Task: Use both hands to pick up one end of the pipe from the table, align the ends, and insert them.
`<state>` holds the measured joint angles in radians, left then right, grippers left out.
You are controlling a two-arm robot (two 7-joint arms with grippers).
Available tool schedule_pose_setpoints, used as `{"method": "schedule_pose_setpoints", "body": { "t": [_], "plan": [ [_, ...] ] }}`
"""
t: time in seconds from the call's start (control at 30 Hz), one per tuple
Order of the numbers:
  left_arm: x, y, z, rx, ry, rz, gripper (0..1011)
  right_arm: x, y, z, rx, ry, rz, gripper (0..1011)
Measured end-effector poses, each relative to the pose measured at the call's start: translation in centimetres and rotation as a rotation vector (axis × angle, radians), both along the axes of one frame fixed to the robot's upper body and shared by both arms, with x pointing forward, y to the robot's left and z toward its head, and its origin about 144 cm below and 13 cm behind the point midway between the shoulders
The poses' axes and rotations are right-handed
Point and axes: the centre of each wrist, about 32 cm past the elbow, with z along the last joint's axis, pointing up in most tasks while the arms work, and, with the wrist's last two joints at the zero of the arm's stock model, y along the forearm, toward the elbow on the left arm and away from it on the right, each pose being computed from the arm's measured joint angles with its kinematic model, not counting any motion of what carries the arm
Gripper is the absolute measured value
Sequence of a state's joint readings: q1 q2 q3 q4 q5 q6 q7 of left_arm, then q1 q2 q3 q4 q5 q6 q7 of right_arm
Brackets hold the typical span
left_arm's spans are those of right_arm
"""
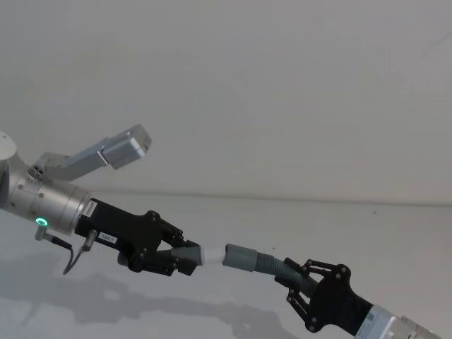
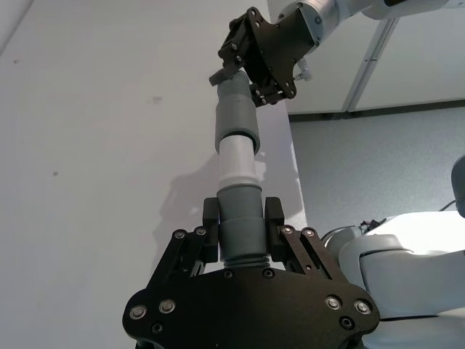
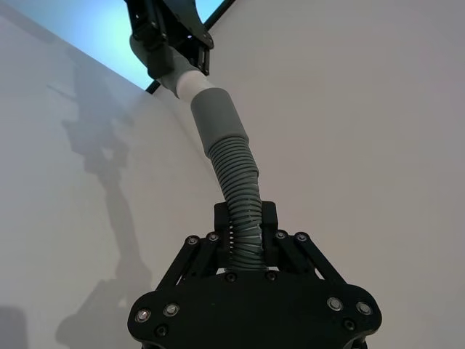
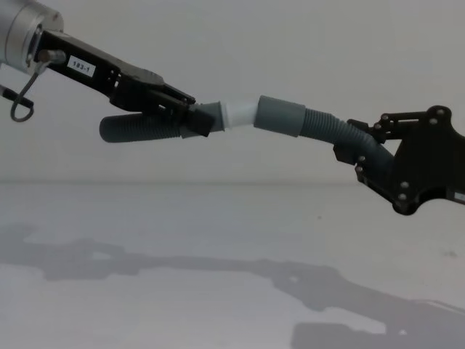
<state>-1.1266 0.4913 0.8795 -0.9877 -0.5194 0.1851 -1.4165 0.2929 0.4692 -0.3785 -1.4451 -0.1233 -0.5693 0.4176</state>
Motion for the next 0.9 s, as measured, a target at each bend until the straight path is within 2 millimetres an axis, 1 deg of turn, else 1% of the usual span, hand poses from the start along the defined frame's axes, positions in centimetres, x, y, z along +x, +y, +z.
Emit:
{"method": "schedule_pose_setpoints", "body": {
  "t": [0.47,0.9],
  "plan": [
    [0.28,-0.4,0.62,0.01,-0.009,-0.008,339,-0.03,0.12,-0.42,-0.003,-0.042,0.026,216],
    [0.09,-0.56,0.94,0.029,0.007,-0.022,339,-0.06,0.09,-0.49,-0.004,-0.053,0.033,216]
  ]
}}
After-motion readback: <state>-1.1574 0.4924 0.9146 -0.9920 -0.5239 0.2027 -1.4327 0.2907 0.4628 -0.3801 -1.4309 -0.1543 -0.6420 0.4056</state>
